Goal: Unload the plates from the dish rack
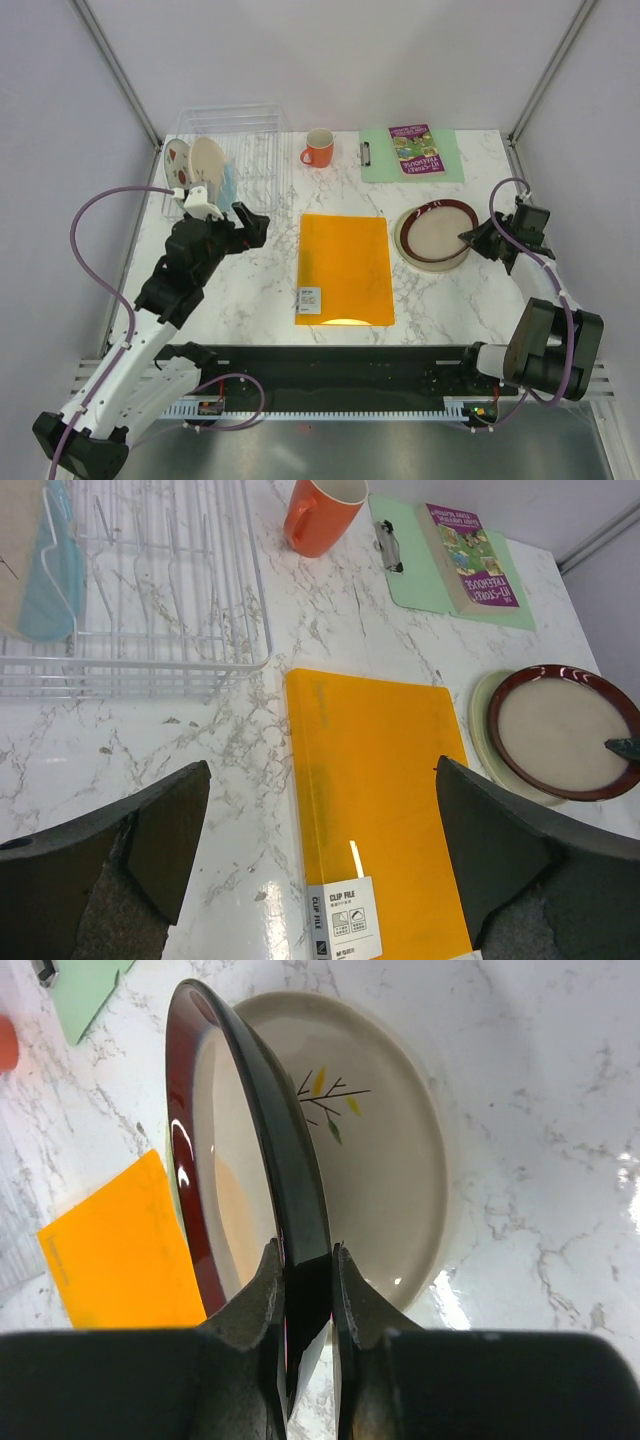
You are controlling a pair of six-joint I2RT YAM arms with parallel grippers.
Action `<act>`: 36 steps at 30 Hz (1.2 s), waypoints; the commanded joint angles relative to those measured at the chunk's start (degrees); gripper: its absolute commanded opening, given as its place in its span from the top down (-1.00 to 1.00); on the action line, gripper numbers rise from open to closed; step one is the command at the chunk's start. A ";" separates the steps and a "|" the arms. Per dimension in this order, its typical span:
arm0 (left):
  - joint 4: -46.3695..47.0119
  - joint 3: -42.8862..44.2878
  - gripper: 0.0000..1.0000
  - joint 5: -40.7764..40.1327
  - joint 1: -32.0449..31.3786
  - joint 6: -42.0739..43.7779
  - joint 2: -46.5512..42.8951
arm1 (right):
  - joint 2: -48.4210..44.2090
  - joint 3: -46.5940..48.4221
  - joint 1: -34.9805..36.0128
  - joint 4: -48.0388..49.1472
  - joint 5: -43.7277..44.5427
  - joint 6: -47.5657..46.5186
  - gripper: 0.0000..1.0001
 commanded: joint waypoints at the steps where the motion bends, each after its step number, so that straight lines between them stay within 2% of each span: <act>1: 0.15 -0.50 -0.99 -1.18 0.12 2.35 -0.29 | 1.31 -1.28 -0.35 9.92 -9.07 2.71 1.00; 7: 0.15 -0.85 -0.99 -1.09 0.12 2.09 0.06 | 2.99 -3.83 -0.44 10.37 -10.31 3.33 0.95; 10: 0.24 -0.77 -0.99 -0.83 0.12 1.91 0.41 | 3.60 -4.63 -0.44 8.79 -9.96 3.07 0.63; 12: 0.15 -0.77 -1.00 -0.48 0.12 2.00 0.67 | 3.17 -4.20 -0.44 5.99 -6.37 1.58 0.24; 16: 0.06 -1.21 -0.99 -0.39 0.12 2.00 0.68 | 2.20 -3.49 -0.44 3.34 -3.63 0.78 -0.01; 24: -0.29 -1.64 -0.99 -1.17 0.12 2.17 0.68 | 1.85 -2.00 -0.35 2.28 -0.65 -0.89 -0.14; 36: -1.78 -1.91 -1.00 -4.52 0.12 3.23 0.85 | 5.79 3.01 -0.35 4.38 0.07 -2.83 -0.18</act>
